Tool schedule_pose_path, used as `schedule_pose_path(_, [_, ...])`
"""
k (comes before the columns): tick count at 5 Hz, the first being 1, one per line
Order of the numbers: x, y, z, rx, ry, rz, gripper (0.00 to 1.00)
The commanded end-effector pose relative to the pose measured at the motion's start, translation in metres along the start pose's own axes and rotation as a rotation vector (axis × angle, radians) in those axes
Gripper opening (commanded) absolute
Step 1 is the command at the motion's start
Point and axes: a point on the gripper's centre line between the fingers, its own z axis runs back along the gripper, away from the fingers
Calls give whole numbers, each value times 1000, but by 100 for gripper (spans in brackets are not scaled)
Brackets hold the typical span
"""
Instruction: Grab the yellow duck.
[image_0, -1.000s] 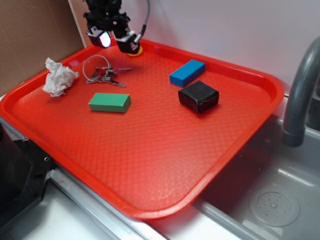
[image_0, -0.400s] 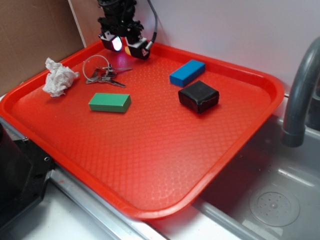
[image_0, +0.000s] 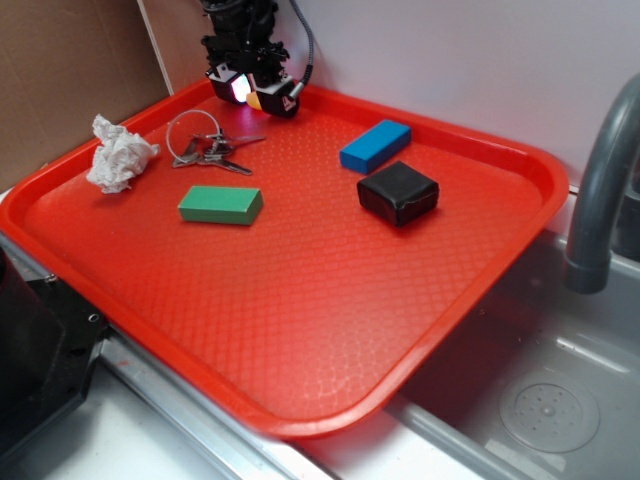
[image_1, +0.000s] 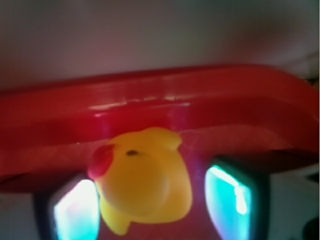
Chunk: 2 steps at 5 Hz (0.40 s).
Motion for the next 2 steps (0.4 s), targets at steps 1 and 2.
schedule_pose_path(1, [1, -1, 34, 13, -43, -18, 0])
schedule_pose_path(2, [-19, -13, 72, 13, -39, -22, 0])
